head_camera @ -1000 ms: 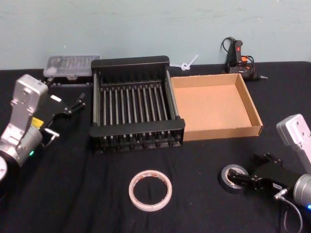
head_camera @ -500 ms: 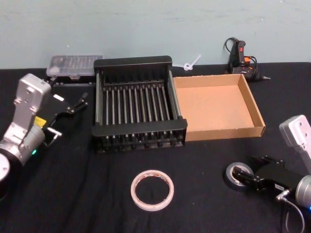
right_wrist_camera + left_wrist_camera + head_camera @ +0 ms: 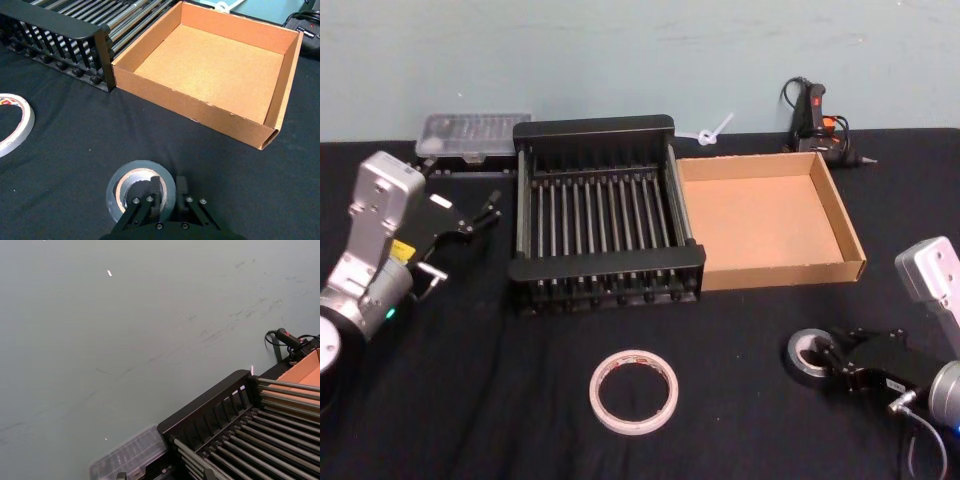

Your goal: Pick up the white tape and place it into the black box , Pick up the silver tape and place it into the brown box.

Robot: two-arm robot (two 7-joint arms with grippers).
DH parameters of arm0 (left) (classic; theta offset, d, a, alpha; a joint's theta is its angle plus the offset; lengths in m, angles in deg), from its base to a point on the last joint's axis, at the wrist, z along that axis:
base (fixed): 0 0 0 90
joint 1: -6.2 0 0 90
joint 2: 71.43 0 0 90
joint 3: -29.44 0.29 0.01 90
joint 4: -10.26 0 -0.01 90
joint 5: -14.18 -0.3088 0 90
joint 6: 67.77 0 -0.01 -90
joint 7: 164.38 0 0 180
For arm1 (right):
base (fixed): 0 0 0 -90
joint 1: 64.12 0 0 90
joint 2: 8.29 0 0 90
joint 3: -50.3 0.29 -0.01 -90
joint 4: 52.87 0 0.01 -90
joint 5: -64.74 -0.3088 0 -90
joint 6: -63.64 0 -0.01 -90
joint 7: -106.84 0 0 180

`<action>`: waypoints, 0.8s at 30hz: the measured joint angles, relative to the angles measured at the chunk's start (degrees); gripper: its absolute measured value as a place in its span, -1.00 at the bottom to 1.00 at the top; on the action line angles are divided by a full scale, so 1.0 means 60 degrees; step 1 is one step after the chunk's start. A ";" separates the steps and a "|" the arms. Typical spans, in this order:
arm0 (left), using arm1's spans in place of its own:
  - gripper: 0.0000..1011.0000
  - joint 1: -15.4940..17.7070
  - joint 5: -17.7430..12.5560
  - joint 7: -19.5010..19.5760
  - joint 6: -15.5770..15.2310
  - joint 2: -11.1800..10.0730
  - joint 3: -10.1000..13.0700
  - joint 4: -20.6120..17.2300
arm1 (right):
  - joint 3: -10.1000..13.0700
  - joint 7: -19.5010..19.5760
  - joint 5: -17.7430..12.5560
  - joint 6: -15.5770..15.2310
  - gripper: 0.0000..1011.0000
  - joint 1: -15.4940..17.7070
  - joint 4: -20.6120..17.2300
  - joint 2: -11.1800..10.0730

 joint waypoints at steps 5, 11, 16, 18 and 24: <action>0.98 0.0000 0.0000 0.0000 0.0000 0.0000 0.0000 0.0000 | 0.0001 0.0000 -0.0001 0.0004 -0.68 -0.0001 0.0000 0.0000; 0.98 0.0000 0.0000 0.0000 0.0000 0.0000 0.0000 0.0000 | 0.0070 -0.0067 0.0001 0.0080 -0.68 0.0013 -0.0005 0.0038; 0.98 -0.0001 0.0000 0.0000 0.0000 0.0000 0.0000 0.0000 | 0.0216 -0.0265 0.0013 0.0298 -0.68 0.0030 -0.0064 0.0067; 0.98 0.0000 0.0000 0.0000 0.0000 0.0000 0.0000 0.0000 | 0.0283 -0.0334 0.0014 0.0409 -0.68 0.0018 -0.0116 0.0070; 0.98 0.0000 0.0000 0.0000 0.0000 0.0000 0.0000 -0.0001 | 0.0447 -0.0454 0.0013 0.0735 -0.68 -0.0171 -0.0174 0.0139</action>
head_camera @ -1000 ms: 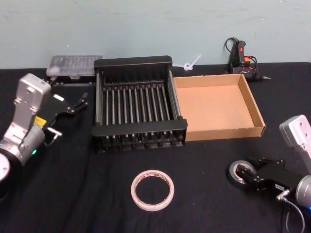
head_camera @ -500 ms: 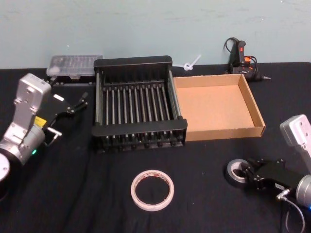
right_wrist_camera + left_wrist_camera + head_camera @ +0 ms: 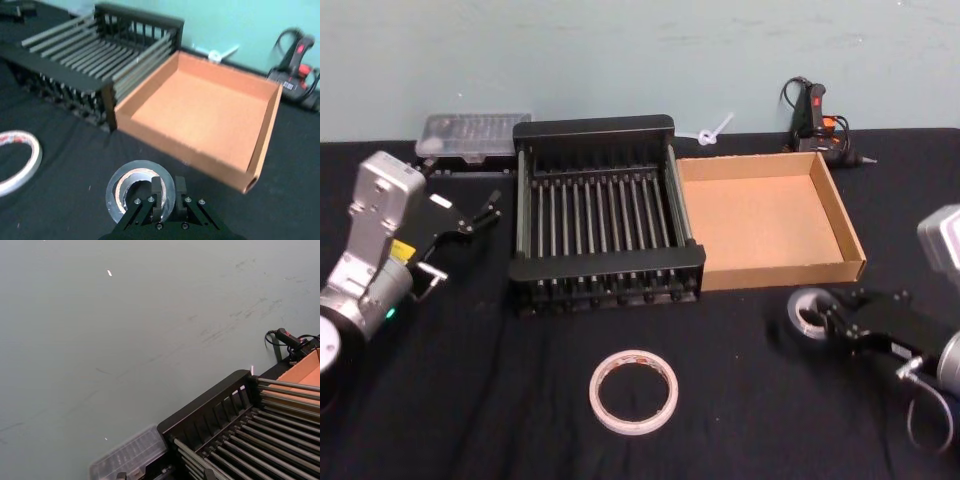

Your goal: Pick up the white tape and place it into the black box , Pick up the silver tape and place it into the brown box.

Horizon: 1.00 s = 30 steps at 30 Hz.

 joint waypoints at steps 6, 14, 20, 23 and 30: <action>0.98 0.0000 -0.0001 0.0000 0.0000 0.0000 0.0000 0.0000 | 0.0068 -0.0055 0.0010 0.0328 -0.68 -0.0381 0.0064 0.0169; 0.98 0.0000 0.0000 0.0000 0.0000 0.0000 0.0001 0.0000 | 0.0005 -0.0034 0.0137 0.0583 -0.68 -0.1031 0.0421 0.0472; 0.98 0.0000 -0.0001 0.0000 0.0000 0.0000 0.0000 0.0000 | -0.0185 -0.0003 0.0297 0.0600 -0.68 -0.1702 0.0891 0.0768; 0.98 0.0000 0.0000 0.0000 0.0000 0.0001 0.0000 0.0000 | -0.0286 0.0009 0.0384 0.0592 -0.68 -0.2088 0.1192 0.0943; 0.98 0.0000 0.0000 0.0000 0.0000 0.0000 0.0000 0.0000 | -0.0505 0.0127 0.0576 0.0444 -0.68 -0.2894 0.1979 0.1354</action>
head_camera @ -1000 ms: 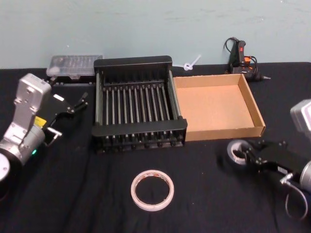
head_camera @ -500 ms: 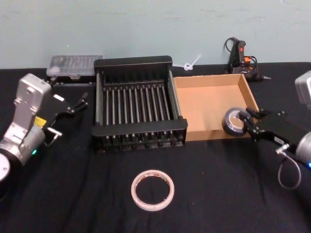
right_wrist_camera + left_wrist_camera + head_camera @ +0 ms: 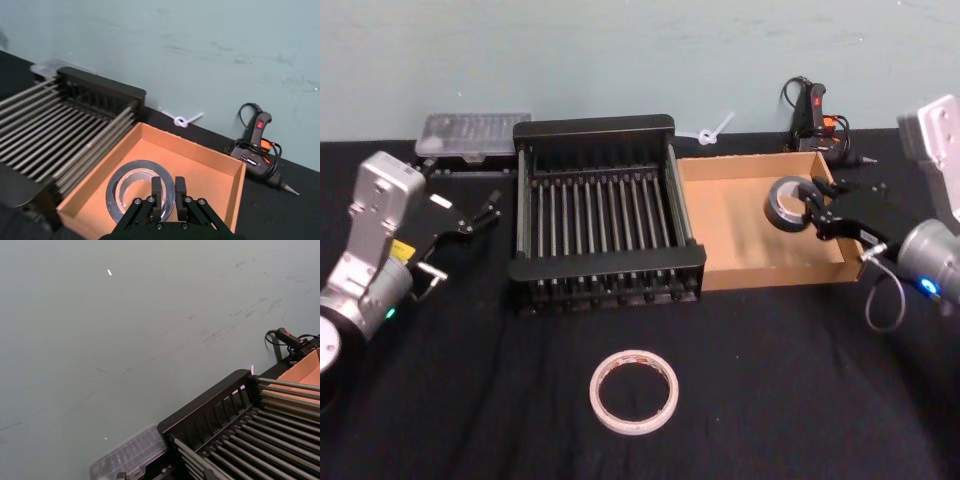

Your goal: Pick up the white tape and place it into the black box , Pick up the silver tape and place it into the brown box.

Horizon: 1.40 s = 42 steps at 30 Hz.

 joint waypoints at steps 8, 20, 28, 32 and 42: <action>0.98 0.0000 0.0000 0.0000 0.0000 0.0000 0.0000 0.0000 | -0.0279 0.0191 0.0379 -0.0496 -0.68 -0.1006 0.1049 0.0574; 0.98 0.0000 0.0000 0.0000 0.0000 0.0000 0.0000 0.0000 | -0.0523 0.0160 0.0700 -0.0736 -0.68 -0.1862 0.2351 0.1172; 0.98 0.0000 0.0000 0.0000 0.0000 0.0000 0.0001 0.0000 | -0.0632 0.0106 0.0892 -0.0741 -0.68 -0.2170 0.2961 0.1469; 0.98 0.0001 -0.0001 0.0000 0.0000 0.0000 0.0001 0.0000 | -0.0682 0.0085 0.1012 -0.0758 -0.68 -0.2275 0.3172 0.1576; 0.98 0.0000 0.0000 0.0000 0.0000 0.0000 0.0001 0.0000 | -0.0696 0.0073 0.1075 -0.0767 -0.68 -0.2305 0.3213 0.1590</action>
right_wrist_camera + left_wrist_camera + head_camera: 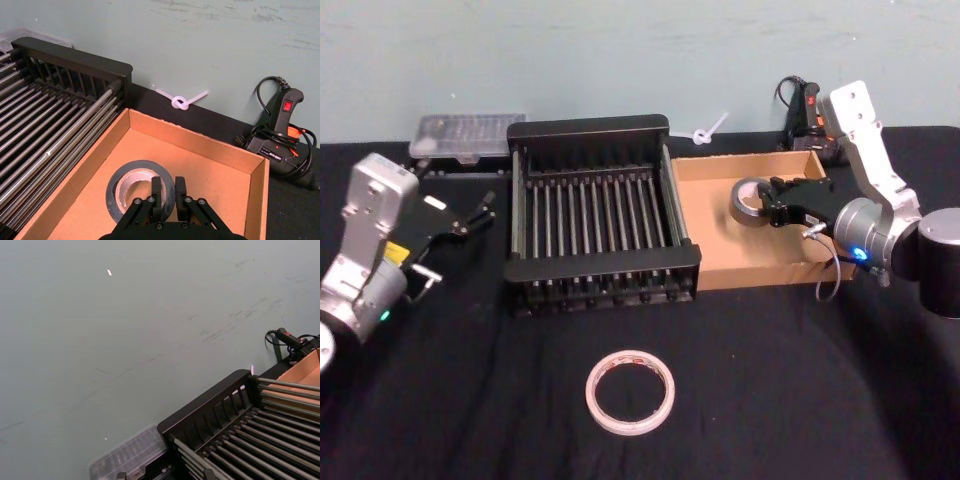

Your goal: Pick up the white tape and place it into the black box , Pick up the silver tape and place it into the brown box.

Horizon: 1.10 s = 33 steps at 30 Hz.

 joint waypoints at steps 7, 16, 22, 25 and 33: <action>0.98 0.0000 0.0000 0.0000 0.0000 0.0000 0.0000 0.0000 | 0.0010 0.0001 -0.0021 0.0002 -0.60 0.0017 -0.0027 -0.0009; 0.98 0.0000 0.0000 0.0000 0.0000 0.0000 0.0000 0.0000 | 0.0019 0.0001 -0.0042 0.0008 -0.07 0.0027 -0.0044 -0.0017; 0.98 -0.0001 0.0000 0.0000 0.0000 0.0001 0.0000 0.0000 | 0.0022 0.0001 -0.0049 0.0013 0.36 0.0033 -0.0051 -0.0023; 0.98 0.0000 0.0000 0.0000 0.0000 0.0000 0.0000 0.0000 | 0.0023 0.0001 -0.0053 0.0015 0.47 0.0034 -0.0053 -0.0024; 0.98 0.0000 0.0000 0.0000 0.0000 0.0000 0.0000 0.0000 | 0.0023 0.0001 -0.0061 0.0017 0.95 0.0041 -0.0060 -0.0024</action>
